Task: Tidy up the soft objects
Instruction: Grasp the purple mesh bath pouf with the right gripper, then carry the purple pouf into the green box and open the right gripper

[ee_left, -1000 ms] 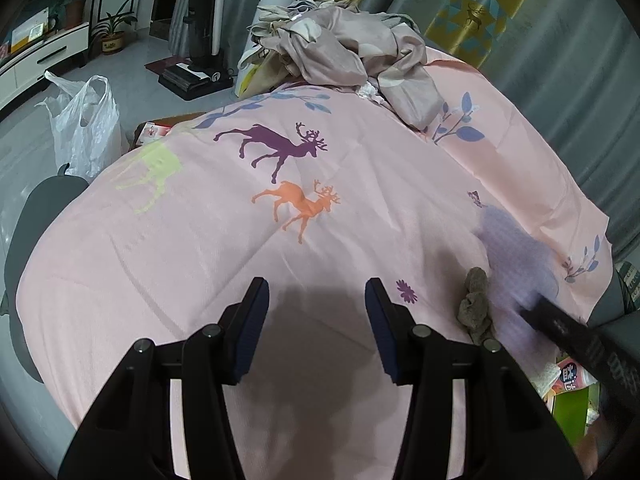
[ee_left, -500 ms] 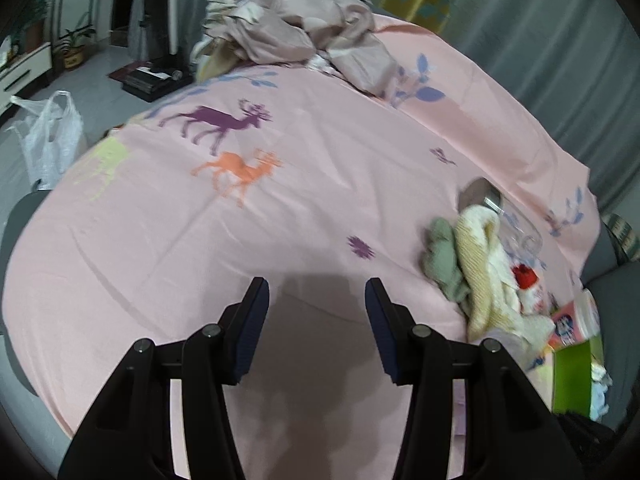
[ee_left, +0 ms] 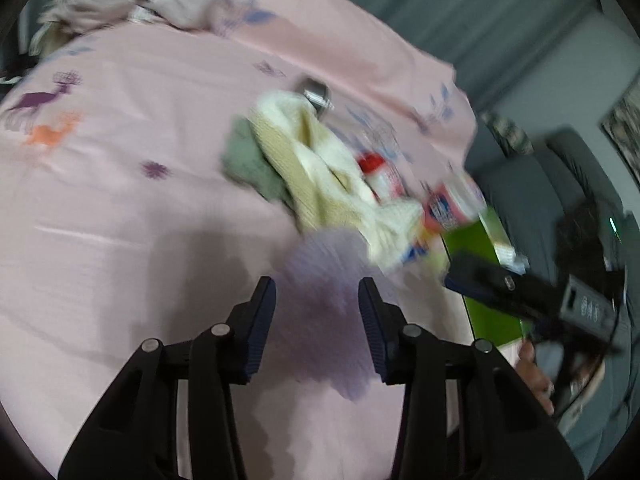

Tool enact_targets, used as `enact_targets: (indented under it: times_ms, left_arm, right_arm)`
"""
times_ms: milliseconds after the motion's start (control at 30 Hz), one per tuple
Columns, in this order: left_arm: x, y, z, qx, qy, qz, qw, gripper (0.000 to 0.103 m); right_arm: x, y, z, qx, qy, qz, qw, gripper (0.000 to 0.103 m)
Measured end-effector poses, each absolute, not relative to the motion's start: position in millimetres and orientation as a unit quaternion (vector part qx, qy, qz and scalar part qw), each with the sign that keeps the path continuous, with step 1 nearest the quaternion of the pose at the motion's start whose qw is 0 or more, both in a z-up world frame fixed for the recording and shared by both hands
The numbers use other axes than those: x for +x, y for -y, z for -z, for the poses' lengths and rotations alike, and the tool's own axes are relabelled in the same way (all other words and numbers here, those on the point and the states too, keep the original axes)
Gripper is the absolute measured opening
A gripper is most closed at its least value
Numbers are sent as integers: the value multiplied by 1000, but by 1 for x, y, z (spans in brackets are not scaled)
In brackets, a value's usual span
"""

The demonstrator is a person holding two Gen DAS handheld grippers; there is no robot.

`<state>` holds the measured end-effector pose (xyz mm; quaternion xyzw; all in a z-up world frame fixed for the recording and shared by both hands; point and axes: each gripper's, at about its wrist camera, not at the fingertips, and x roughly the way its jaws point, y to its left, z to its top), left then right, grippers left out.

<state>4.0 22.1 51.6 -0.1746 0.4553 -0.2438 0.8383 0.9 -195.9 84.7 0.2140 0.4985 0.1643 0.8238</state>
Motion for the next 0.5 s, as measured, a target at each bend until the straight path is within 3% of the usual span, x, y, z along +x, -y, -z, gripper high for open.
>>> enact_targets:
  times_ms: [167,333,500]
  left_arm:
    - [2,4,-36,-136,-490,269,818,37]
    - [6,21,-19,-128,-516,279,800,34]
    - [8,24,-16,-126,-517,280,799,34]
  right_arm:
    - [6,183,-66,220,-519,-177,806,82]
    - [10,166,-47,220,-542,-209,783,61]
    - [14,156,-30,206,-558,-195,779,60]
